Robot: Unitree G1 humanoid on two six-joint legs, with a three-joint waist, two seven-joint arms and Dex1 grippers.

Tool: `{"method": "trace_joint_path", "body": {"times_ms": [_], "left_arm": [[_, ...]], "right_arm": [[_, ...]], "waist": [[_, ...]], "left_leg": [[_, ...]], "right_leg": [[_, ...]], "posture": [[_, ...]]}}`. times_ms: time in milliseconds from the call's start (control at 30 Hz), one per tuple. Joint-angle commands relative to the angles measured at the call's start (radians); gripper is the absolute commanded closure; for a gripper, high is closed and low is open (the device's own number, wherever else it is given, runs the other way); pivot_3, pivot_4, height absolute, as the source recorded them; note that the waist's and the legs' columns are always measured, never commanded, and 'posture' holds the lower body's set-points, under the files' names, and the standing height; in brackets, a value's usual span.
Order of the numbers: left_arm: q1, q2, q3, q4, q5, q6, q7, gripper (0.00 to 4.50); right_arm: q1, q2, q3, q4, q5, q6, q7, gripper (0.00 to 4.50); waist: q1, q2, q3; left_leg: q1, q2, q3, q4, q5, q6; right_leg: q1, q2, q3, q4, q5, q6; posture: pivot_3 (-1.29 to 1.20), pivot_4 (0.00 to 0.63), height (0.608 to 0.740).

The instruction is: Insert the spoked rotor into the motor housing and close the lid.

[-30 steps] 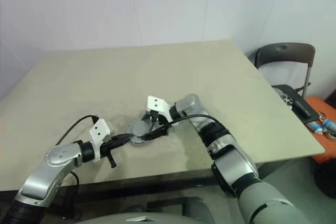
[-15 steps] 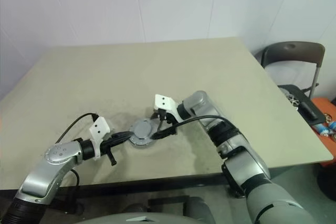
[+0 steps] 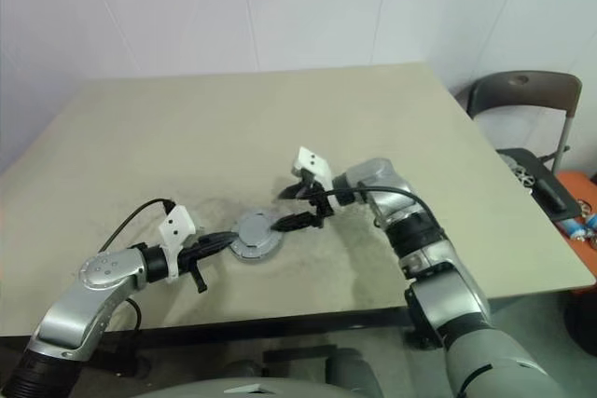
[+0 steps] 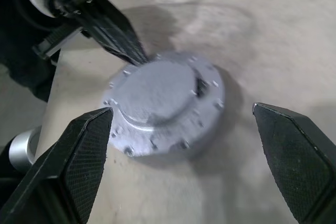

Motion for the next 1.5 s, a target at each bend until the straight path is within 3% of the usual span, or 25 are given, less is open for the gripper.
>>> {"method": "trace_joint_path", "body": {"times_ms": [33, 200, 367, 633, 700, 967, 1267, 1500], "left_arm": [[0.016, 0.019, -0.026, -0.022, -0.013, 0.026, -0.028, 4.50], [0.021, 0.030, -0.019, -0.017, -0.015, 0.020, -0.039, 4.50], [0.012, 0.024, 0.038, -0.030, -0.064, 0.008, -0.042, 4.50], [0.071, 0.051, 0.221, -0.107, -0.207, 0.062, -0.034, 4.50], [0.114, 0.073, 0.285, -0.105, -0.230, 0.065, -0.049, 4.50], [0.258, 0.115, 0.450, -0.069, -0.249, 0.017, -0.112, 4.50], [0.318, 0.093, 0.472, -0.095, -0.272, 0.003, -0.115, 4.50], [0.318, 0.075, 0.456, -0.104, -0.272, -0.013, -0.111, 4.50]], "right_arm": [[0.013, -0.030, -0.053, -0.064, 0.067, 0.089, -0.007, 0.03], [0.050, -0.070, -0.054, -0.132, 0.080, 0.090, -0.025, 0.03], [0.090, -0.055, -0.006, -0.171, 0.006, -0.079, -0.109, 0.03], [0.119, 0.001, 0.075, -0.216, -0.078, -0.259, -0.205, 0.03], [0.130, 0.046, 0.057, -0.210, -0.040, -0.304, -0.213, 0.03], [0.077, 0.095, 0.119, -0.151, -0.040, -0.256, -0.148, 0.03], [0.058, 0.120, 0.111, -0.065, -0.056, -0.256, -0.170, 0.03], [0.070, 0.072, 0.072, -0.097, -0.029, -0.215, -0.160, 0.03]], "waist": [[0.000, 0.000, 0.000], [-0.002, 0.000, 0.000], [-0.004, 0.000, 0.000], [-0.006, -0.003, 0.002], [-0.007, -0.005, 0.002], [-0.005, -0.006, 0.002], [-0.007, -0.007, 0.002], [-0.006, -0.007, 0.001]], "left_leg": [[0.000, 0.000, 0.000, 0.000, 0.000, 0.000], [0.000, 0.000, 0.000, 0.000, 0.000, 0.000], [0.000, 0.000, 0.000, 0.001, 0.000, 0.000], [0.000, 0.001, 0.000, 0.002, 0.000, 0.000], [0.000, 0.001, 0.000, 0.002, 0.000, 0.000], [0.000, 0.001, 0.000, 0.004, 0.001, 0.000], [0.001, 0.001, 0.000, 0.004, 0.001, -0.001], [0.001, 0.001, 0.000, 0.004, 0.001, -0.001]], "right_leg": [[0.000, 0.000, 0.000, 0.000, 0.000, 0.000], [0.000, 0.000, 0.000, 0.000, 0.000, 0.000], [0.000, 0.002, 0.000, 0.001, 0.000, 0.000], [-0.001, 0.004, 0.000, 0.002, 0.000, 0.001], [-0.001, 0.004, 0.000, 0.003, 0.000, 0.001], [0.000, 0.004, 0.000, 0.003, 0.000, 0.001], [0.000, 0.004, 0.000, 0.004, 0.000, 0.001], [0.001, 0.004, 0.000, 0.005, 0.000, 0.001]], "posture": [[0.00, 0.000, 0.740], [0.00, 0.000, 0.740], [0.00, 0.000, 0.740], [0.00, 0.000, 0.740], [0.00, 0.000, 0.740], [0.00, 0.000, 0.740], [0.00, 0.000, 0.740], [0.00, 0.000, 0.740]]}}
